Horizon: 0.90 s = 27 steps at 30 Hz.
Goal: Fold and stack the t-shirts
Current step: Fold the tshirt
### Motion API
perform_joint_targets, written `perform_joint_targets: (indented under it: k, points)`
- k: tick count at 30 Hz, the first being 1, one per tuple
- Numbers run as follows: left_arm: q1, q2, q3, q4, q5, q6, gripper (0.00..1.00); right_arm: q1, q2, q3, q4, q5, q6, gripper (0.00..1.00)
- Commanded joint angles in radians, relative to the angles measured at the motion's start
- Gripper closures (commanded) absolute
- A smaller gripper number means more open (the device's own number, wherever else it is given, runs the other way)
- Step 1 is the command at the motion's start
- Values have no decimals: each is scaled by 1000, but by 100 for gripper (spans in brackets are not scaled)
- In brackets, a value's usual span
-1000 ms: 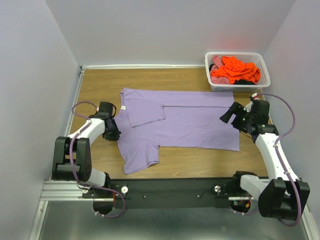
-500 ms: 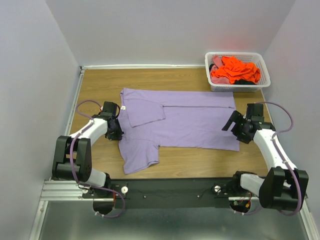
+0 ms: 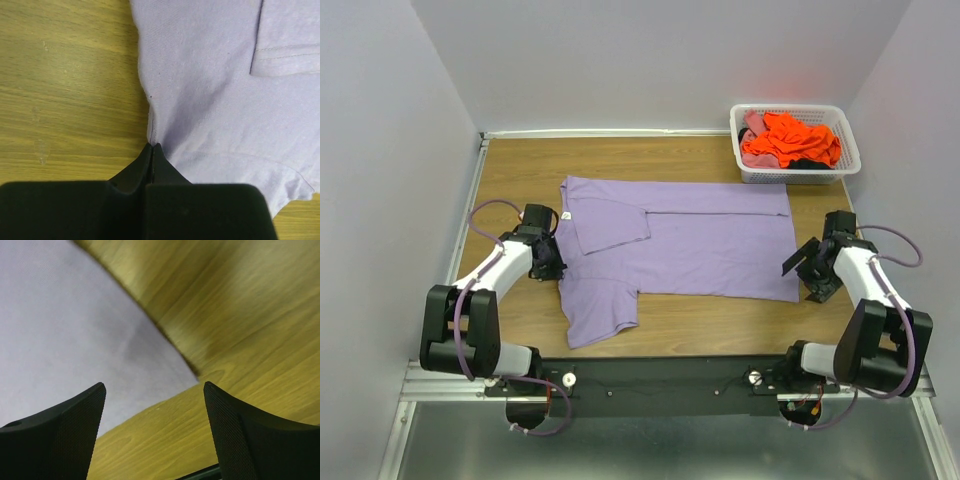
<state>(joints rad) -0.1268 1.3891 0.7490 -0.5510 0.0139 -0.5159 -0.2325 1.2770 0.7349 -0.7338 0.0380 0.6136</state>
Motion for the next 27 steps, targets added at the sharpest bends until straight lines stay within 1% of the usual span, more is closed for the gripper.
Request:
perform_joint_targets:
  k: [1, 6, 17, 18, 22, 27]
  points:
    - [-7, -35, -13, 0, 27, 23, 100, -86, 19, 6, -32, 56, 43, 15]
    - [-7, -25, -11, 3, 40, 40, 100, -94, 67, -5, -33, 5, 44, 26]
    - [-7, -15, 0, -1, 51, 59, 100, -94, 77, -37, -29, -18, 66, 39]
    - [-7, -16, -2, -1, 51, 60, 100, -94, 79, -42, -27, -21, 67, 42]
    - [-7, -16, 0, 0, 46, 60, 100, -94, 84, -74, -24, -24, 78, 43]
    - [-7, -10, -2, -3, 49, 60, 100, -94, 73, -72, -22, -12, 84, 48]
